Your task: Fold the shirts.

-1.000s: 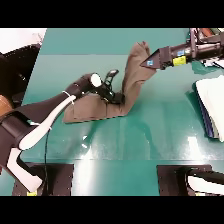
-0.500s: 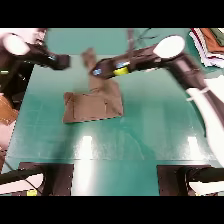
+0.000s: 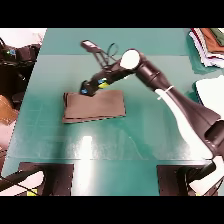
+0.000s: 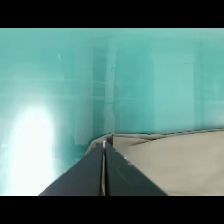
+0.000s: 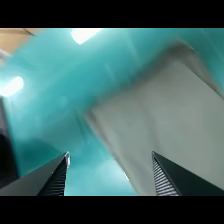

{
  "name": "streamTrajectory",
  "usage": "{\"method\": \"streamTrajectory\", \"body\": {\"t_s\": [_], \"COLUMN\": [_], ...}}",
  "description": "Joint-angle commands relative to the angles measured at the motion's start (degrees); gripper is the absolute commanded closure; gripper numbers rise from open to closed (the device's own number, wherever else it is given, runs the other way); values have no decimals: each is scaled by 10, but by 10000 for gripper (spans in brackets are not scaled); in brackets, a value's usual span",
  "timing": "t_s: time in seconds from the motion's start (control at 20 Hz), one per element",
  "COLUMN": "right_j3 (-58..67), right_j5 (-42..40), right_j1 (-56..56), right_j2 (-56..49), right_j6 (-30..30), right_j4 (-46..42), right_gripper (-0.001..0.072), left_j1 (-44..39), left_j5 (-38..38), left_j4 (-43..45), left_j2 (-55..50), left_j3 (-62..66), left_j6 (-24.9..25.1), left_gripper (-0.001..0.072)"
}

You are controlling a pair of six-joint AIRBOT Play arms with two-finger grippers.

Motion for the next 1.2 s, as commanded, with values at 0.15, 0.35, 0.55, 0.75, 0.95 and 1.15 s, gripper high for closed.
{"method": "streamTrajectory", "body": {"t_s": [0.15,0.35,0.55,0.75,0.95,1.15], "right_j3": [-270,-387,-370,-281,-201,-141], "right_j5": [8,-41,-46,-14,5,-5], "right_j1": [-179,-248,-224,-155,-97,-97], "right_j2": [118,107,29,-58,-106,-106], "right_j6": [56,56,6,6,5,-20], "right_j4": [-17,64,164,196,194,189], "right_gripper": [132,77,81,81,306,676], "left_j1": [6,5,5,5,5,-4], "left_j5": [-18,-13,-9,-5,-6,-6], "left_j4": [-2,-34,-46,-47,-59,-79], "left_j2": [3,-4,-14,-14,-14,-14], "left_j3": [0,0,-1,-1,-1,-1], "left_j6": [0,0,0,0,0,0], "left_gripper": [683,683,683,683,683,684]}}
